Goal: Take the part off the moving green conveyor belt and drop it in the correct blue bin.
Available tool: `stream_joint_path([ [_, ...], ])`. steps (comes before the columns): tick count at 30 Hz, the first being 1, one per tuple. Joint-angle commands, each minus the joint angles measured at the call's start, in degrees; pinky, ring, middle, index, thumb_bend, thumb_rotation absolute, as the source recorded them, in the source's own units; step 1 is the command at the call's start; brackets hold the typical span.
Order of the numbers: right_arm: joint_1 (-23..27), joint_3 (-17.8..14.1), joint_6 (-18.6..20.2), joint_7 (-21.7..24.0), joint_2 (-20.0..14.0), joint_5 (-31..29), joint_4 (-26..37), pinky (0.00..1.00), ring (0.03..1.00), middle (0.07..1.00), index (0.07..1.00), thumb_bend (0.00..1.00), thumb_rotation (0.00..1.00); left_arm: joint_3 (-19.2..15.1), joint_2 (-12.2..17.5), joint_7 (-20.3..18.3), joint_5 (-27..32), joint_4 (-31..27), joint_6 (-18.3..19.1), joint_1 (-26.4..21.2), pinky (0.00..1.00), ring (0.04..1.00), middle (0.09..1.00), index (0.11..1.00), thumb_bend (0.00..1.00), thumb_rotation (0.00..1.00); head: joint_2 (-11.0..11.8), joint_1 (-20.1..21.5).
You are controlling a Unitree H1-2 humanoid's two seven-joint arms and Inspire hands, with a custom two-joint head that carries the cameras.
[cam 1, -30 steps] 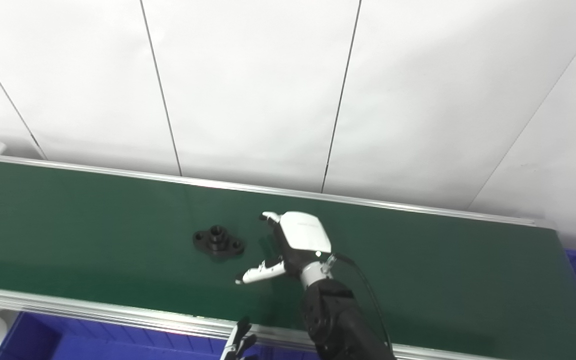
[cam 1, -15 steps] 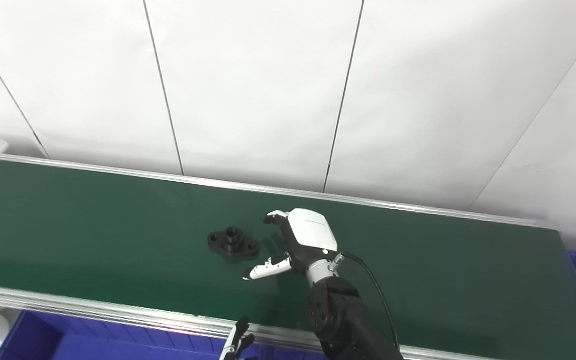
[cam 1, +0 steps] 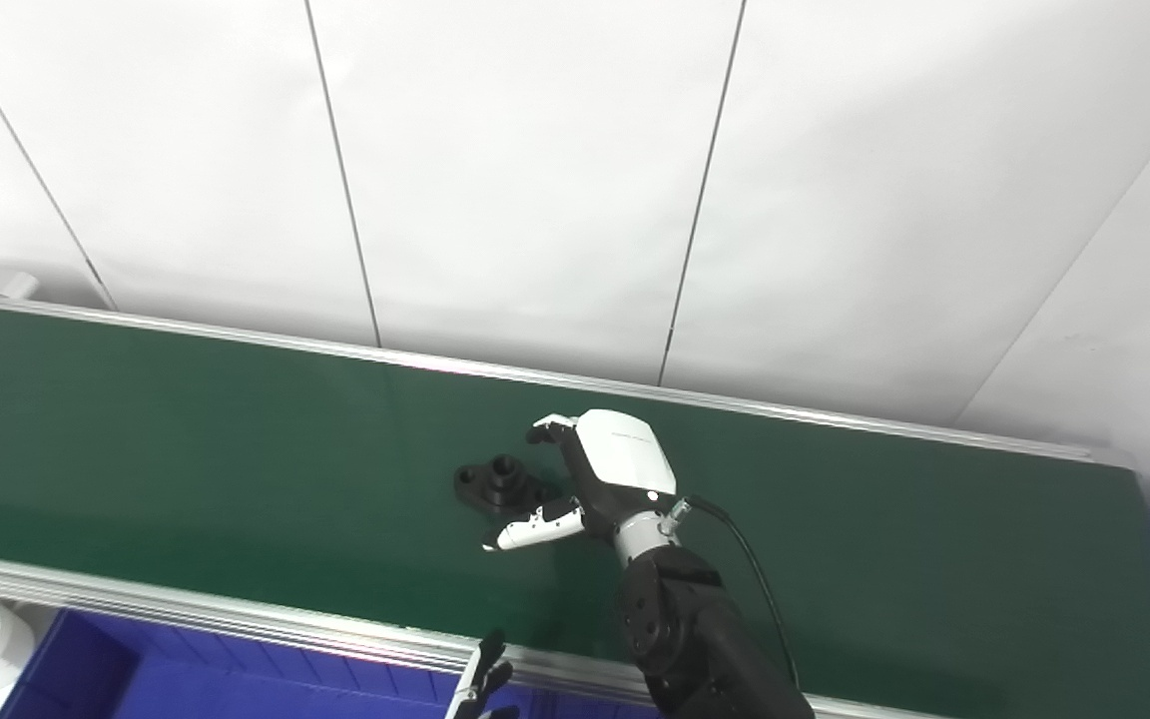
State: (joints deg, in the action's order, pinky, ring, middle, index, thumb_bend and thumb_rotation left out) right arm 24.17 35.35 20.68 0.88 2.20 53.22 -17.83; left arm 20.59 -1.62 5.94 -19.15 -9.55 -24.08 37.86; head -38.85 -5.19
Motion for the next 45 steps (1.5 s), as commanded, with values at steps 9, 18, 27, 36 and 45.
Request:
stream_joint_path([
  [9, 5.9, 5.1, -4.0, -5.4, 0.5, 4.3, -6.2, 0.21, 0.29, 0.433, 0.689, 0.74, 0.36, 4.8, -3.0, -0.3, -0.9, -2.2, -0.1, 2.7, 0.87, 0.992, 1.0, 1.0, 1.0, 1.0, -1.0, -2.2],
  [18, 7.8, 13.8, 0.3, 0.7, -1.3, 13.4, -12.1, 0.04, 0.108, 0.195, 0.485, 0.52, 0.13, 5.4, -3.0, -0.3, -1.2, -4.1, 1.5, 3.5, 0.84, 0.981, 1.0, 1.0, 0.95, 1.0, -2.1, -2.4],
  [27, 7.1, 15.5, 0.1, 4.1, -4.7, 17.7, -11.7, 0.03, 0.098, 0.184, 0.478, 0.52, 0.13, 4.9, -2.4, -0.6, 0.0, -4.6, 1.7, 3.0, 0.84, 0.954, 1.0, 1.0, 0.89, 0.99, -2.2, -1.5],
  [36, 4.8, 11.2, -0.6, 3.7, -4.9, 14.7, -7.4, 0.06, 0.128, 0.215, 0.484, 0.52, 0.13, 4.4, -2.0, -0.4, 0.2, -4.8, 2.1, 2.9, 0.85, 0.952, 1.0, 1.0, 0.92, 0.98, -2.5, -0.3],
  [45, -0.3, 6.0, -0.5, 6.9, -6.9, 12.5, 11.9, 0.08, 0.134, 0.217, 0.486, 0.51, 0.11, 3.1, -1.0, -0.7, 2.5, -5.5, 2.1, 2.3, 0.84, 0.929, 1.0, 1.0, 0.92, 0.96, -4.4, 4.8],
])
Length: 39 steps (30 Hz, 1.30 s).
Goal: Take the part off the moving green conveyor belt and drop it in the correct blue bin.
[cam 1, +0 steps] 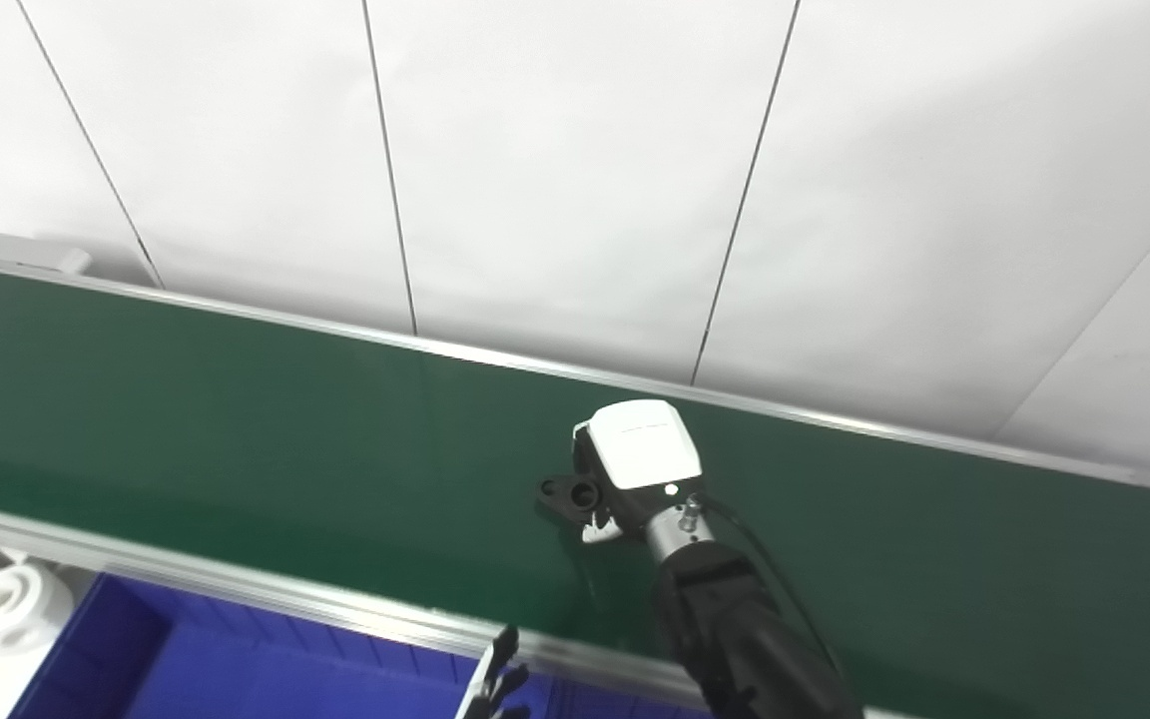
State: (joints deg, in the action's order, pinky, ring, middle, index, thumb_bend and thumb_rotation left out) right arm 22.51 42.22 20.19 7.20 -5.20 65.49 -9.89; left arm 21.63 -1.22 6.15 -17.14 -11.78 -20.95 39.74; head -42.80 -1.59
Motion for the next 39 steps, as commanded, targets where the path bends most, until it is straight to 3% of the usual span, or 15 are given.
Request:
stream_joint_path([
  [1, 0.8, -1.3, -0.2, 1.5, 0.1, 0.4, 6.4, 0.08, 0.138, 0.222, 0.488, 0.51, 0.11, 1.9, -1.2, -1.0, 0.9, -3.4, -1.0, 0.2, 0.84, 0.927, 1.0, 1.0, 0.92, 0.96, -0.5, 1.2],
  [11, -4.5, -7.3, -0.5, 12.5, -3.9, 4.5, 28.5, 0.09, 0.149, 0.234, 0.488, 0.51, 0.14, 0.0, 0.8, -4.2, 4.9, -5.7, 2.4, -1.6, 0.87, 0.945, 1.0, 1.0, 0.92, 0.99, -3.2, 6.8],
  [17, -10.3, -9.8, -1.8, 21.6, -3.7, 8.9, 40.6, 0.09, 0.153, 0.244, 0.486, 0.51, 0.14, -1.3, 1.8, -5.8, 6.8, -8.1, 4.4, -2.2, 0.89, 0.957, 1.0, 1.0, 0.88, 1.0, -5.6, 9.9],
  [25, -21.4, -12.4, -5.2, 34.9, 0.8, 16.4, 54.9, 0.1, 0.167, 0.269, 0.49, 0.51, 0.13, -2.1, 3.2, -7.7, 10.7, -11.8, 8.0, -1.5, 0.97, 0.981, 1.0, 1.0, 0.89, 1.0, -7.9, 13.2],
  [31, -29.7, -16.3, -9.4, 47.6, 7.5, 20.9, 63.1, 0.09, 0.162, 0.267, 0.489, 0.51, 0.14, -2.3, 3.8, -8.4, 12.2, -13.8, 9.6, -1.3, 1.0, 0.994, 1.0, 1.0, 0.87, 1.0, -10.3, 14.3],
  [35, -39.3, -16.6, -12.0, 46.7, 11.0, 21.7, 64.3, 0.08, 0.147, 0.24, 0.488, 0.51, 0.13, -2.4, 3.7, -8.4, 12.2, -15.4, 11.0, -1.3, 1.0, 0.991, 1.0, 1.0, 0.87, 1.0, -11.9, 13.3],
  [39, -46.8, -16.8, -14.1, 46.5, 13.5, 22.9, 62.9, 0.1, 0.174, 0.275, 0.489, 0.51, 0.14, -2.2, 3.5, -8.6, 12.4, -16.5, 11.5, -1.2, 1.0, 0.988, 1.0, 1.0, 0.85, 1.0, -12.9, 10.7],
])
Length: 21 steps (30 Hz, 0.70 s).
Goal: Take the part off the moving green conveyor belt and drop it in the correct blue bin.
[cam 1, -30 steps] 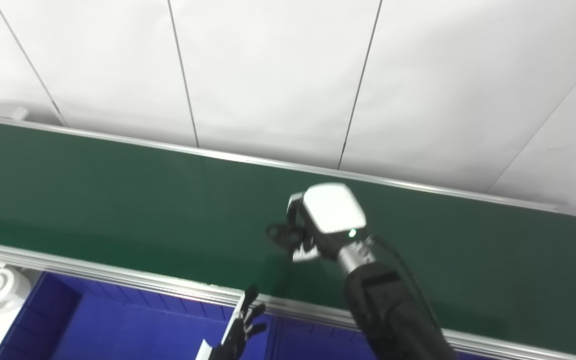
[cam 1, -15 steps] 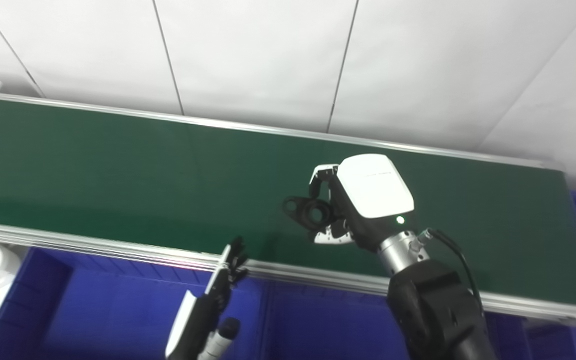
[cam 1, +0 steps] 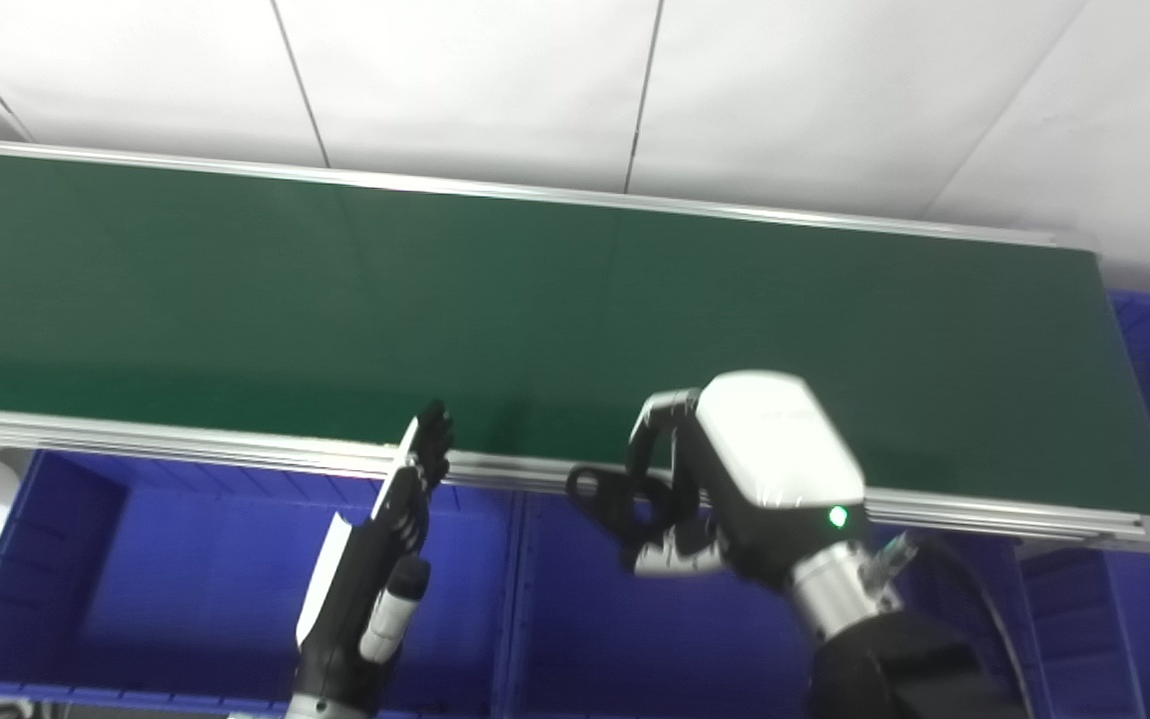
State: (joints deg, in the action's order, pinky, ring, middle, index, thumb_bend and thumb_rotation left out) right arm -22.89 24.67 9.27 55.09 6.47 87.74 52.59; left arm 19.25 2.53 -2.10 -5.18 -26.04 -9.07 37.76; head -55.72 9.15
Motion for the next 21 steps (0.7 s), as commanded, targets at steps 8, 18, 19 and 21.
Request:
stream_joint_path([
  [8, -2.4, -1.3, -0.8, -11.2, 1.6, 1.6, -18.3, 0.14, 0.214, 0.314, 0.49, 0.51, 0.14, 0.1, 0.0, -0.4, 0.6, -3.6, 0.9, 1.2, 1.0, 1.0, 1.0, 1.0, 0.85, 1.0, -1.2, -0.2],
  [18, -1.7, -2.6, 0.7, -24.5, -1.9, -4.2, -29.8, 0.39, 0.505, 0.616, 0.673, 0.83, 0.36, 0.2, -0.3, -0.4, -0.1, -3.9, 1.7, 1.2, 1.0, 1.0, 1.0, 1.0, 0.87, 1.0, -0.8, -0.7],
  [19, -1.7, -2.4, 0.9, -24.7, -2.1, -4.2, -30.1, 0.47, 0.571, 0.679, 0.702, 0.89, 0.43, 0.2, -0.3, -0.4, -0.2, -3.7, 1.5, 1.1, 1.0, 1.0, 1.0, 1.0, 0.87, 1.0, -0.1, -0.1],
  [21, -1.6, -2.0, 1.3, -24.5, -2.4, -4.0, -30.3, 0.53, 0.62, 0.728, 0.736, 0.95, 0.51, 0.1, -0.2, -0.4, -0.4, -3.4, 1.3, 0.9, 1.0, 1.0, 1.0, 1.0, 0.86, 1.0, -0.1, 0.6],
])
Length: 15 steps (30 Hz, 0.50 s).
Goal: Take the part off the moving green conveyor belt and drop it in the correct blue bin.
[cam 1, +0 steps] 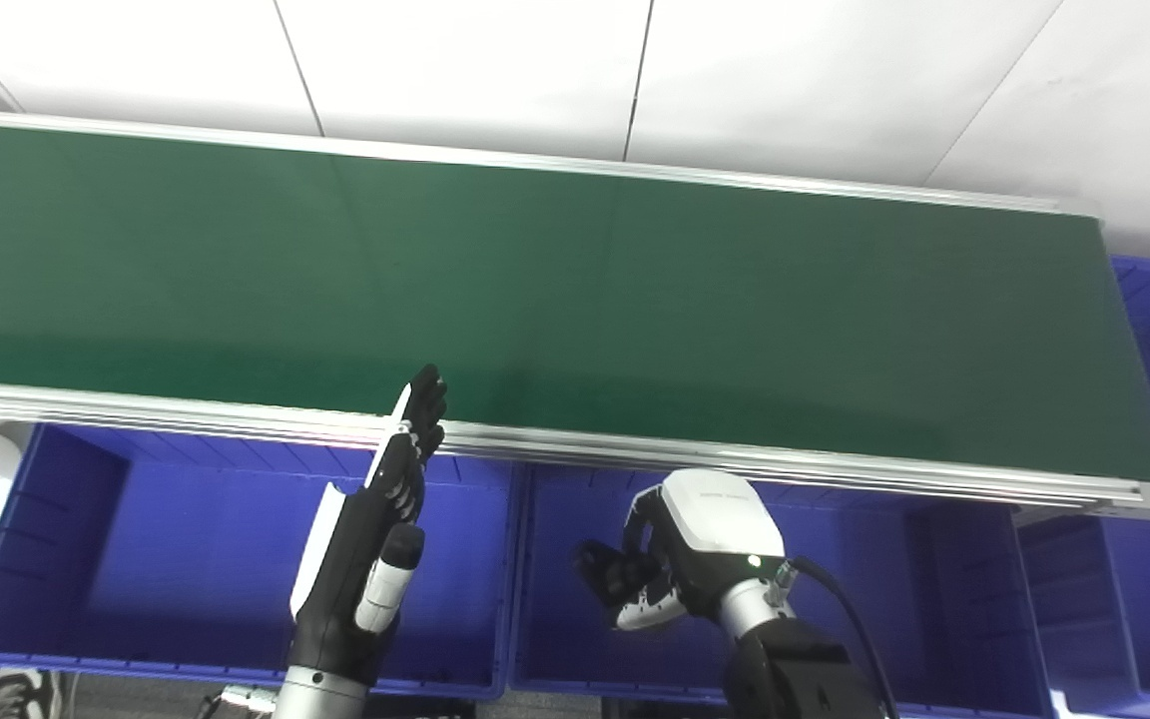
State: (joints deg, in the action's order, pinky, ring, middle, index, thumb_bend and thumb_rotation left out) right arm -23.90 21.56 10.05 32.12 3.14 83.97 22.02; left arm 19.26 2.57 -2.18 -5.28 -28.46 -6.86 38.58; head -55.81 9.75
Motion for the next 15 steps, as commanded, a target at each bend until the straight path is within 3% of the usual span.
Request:
stream_joint_path([
  [1, -0.6, 1.4, 0.8, -0.9, 0.7, 0.1, 0.2, 0.56, 0.656, 0.755, 0.764, 0.98, 0.58, 0.1, -0.3, -0.4, -0.3, -0.8, -0.8, 0.0, 1.0, 1.0, 1.0, 1.0, 0.86, 1.0, 0.1, 0.2],
  [7, -0.3, 1.6, 1.1, 1.4, 0.1, -0.6, 1.3, 0.62, 0.761, 0.861, 0.868, 1.0, 0.87, 0.4, -0.5, -0.3, -0.8, -0.9, -0.2, -0.1, 1.0, 1.0, 1.0, 1.0, 0.89, 1.0, 0.5, 0.1],
  [11, -0.7, 1.3, 1.5, 1.7, 0.6, -1.6, 4.4, 0.62, 0.749, 0.851, 0.87, 1.0, 0.88, 0.5, -0.7, -0.1, -1.1, -0.4, -0.9, 0.0, 1.0, 0.996, 1.0, 1.0, 0.89, 1.0, 1.2, 0.0],
  [14, -1.5, 0.9, 2.0, 6.2, 1.4, -2.4, 9.5, 0.54, 0.7, 0.817, 0.853, 1.0, 0.88, 0.5, -0.8, -0.1, -0.9, -0.2, -1.4, 0.2, 0.99, 0.991, 1.0, 1.0, 0.89, 1.0, 1.4, 0.0],
  [15, -2.1, 0.5, 2.0, 6.8, 1.4, -5.2, 12.1, 0.53, 0.69, 0.81, 0.848, 1.0, 0.88, 0.4, -0.7, -0.1, -0.9, -0.1, -1.7, 0.3, 0.99, 0.99, 1.0, 1.0, 0.89, 1.0, 1.5, 0.2],
])
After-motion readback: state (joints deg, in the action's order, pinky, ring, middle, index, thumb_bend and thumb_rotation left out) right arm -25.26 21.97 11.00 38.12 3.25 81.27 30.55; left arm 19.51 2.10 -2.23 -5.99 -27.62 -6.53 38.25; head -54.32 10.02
